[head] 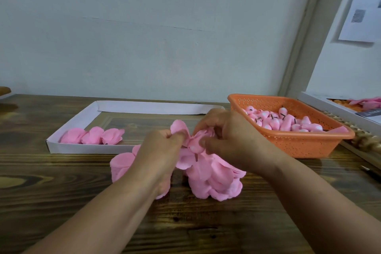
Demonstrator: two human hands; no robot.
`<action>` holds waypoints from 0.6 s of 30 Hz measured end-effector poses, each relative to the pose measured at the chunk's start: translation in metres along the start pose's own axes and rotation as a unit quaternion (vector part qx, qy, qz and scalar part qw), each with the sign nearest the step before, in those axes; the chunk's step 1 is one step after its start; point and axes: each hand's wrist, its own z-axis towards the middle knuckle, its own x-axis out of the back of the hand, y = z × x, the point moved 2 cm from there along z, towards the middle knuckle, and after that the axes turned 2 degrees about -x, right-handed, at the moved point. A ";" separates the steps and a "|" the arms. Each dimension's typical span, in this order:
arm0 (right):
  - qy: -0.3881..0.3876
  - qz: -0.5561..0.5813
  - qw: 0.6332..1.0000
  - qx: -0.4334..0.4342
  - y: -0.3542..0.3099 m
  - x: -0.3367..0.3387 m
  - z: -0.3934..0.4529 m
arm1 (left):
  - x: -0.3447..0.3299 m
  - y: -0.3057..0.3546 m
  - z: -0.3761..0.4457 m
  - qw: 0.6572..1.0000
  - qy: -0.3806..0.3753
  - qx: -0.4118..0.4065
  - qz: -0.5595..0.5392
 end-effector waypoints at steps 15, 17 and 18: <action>-0.050 0.051 0.997 -0.014 -0.003 0.003 -0.002 | 0.003 0.003 -0.007 0.998 -0.026 -0.037 0.041; -0.052 0.039 0.998 -0.014 -0.003 0.005 0.000 | 0.004 0.005 -0.011 0.994 -0.048 -0.052 0.082; -0.052 0.039 0.998 -0.020 -0.003 0.006 0.000 | 0.003 0.006 -0.013 0.991 -0.064 -0.059 0.100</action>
